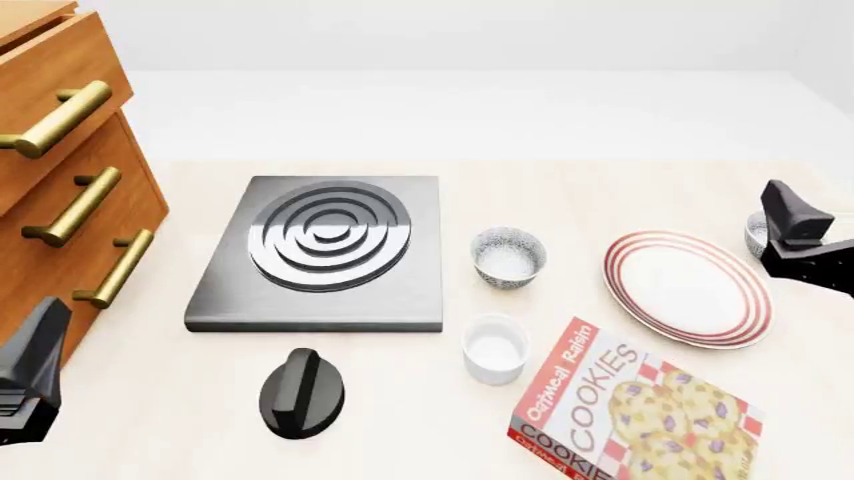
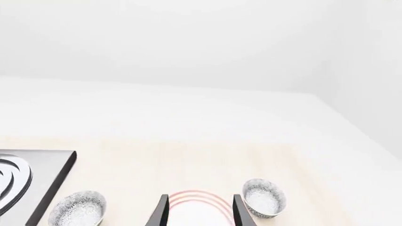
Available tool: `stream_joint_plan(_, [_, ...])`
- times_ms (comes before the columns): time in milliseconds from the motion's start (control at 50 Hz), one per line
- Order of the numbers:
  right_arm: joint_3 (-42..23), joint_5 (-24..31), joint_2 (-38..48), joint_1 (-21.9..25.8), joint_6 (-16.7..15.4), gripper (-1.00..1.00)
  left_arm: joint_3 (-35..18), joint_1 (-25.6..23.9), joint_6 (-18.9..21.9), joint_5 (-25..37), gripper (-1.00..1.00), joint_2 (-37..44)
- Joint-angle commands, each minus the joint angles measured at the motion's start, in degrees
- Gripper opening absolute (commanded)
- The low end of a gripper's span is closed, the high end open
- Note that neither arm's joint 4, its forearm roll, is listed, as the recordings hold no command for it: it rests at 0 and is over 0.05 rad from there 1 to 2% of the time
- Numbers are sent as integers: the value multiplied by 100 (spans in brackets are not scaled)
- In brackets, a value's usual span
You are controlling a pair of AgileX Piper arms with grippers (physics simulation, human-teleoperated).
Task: Pick the akita bowl next to the plate and place it on the plate.
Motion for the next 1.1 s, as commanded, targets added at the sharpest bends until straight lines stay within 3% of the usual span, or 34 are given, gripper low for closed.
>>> stream_joint_plan(20, [-20,-237,274,-46,-77,100,0,0,0,0,100,0])
stream_joint_plan(800, [-243,-741,1219,-284,-179,100,0,0,0,0,100,0])
stream_joint_plan(1100, [-457,-686,1513,-376,-164,100,0,0,0,0,100,0])
